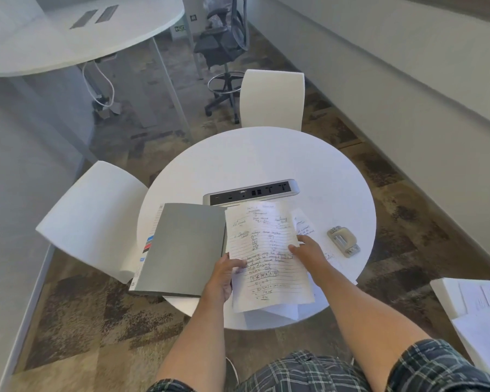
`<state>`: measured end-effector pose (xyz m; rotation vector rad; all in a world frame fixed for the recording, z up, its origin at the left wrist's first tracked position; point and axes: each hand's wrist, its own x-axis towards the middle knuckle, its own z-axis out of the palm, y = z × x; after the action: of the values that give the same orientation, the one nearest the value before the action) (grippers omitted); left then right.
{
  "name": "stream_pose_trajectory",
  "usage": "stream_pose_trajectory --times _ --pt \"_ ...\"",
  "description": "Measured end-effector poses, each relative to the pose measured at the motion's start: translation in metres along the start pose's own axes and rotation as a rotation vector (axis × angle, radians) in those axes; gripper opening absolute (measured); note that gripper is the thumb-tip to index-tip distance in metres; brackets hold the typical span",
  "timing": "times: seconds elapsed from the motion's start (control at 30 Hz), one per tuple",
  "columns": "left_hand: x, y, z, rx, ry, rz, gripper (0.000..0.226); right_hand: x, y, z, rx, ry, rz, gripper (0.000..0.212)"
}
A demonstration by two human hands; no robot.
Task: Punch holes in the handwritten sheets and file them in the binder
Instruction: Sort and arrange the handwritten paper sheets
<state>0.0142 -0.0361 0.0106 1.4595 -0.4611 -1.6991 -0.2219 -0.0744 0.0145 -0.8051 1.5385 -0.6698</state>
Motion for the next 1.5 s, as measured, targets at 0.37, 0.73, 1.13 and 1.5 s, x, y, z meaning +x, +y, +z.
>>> stream_pose_trajectory --times 0.37,0.73,1.13,1.5 --pt "-0.013 0.004 -0.007 -0.062 -0.010 0.022 0.055 -0.012 0.007 0.006 -0.083 -0.105 0.038 0.017" --pt "-0.025 0.016 -0.010 -0.212 -0.176 0.061 0.048 -0.019 0.005 0.020 0.308 -0.413 0.142 0.055" --pt "-0.027 0.013 -0.019 -0.297 -0.196 0.084 0.039 -0.027 -0.001 0.010 0.379 -0.460 0.129 0.059" --pt "-0.023 0.021 -0.015 -0.304 -0.243 0.074 0.033 -0.020 -0.004 0.018 0.497 -0.524 0.102 0.065"
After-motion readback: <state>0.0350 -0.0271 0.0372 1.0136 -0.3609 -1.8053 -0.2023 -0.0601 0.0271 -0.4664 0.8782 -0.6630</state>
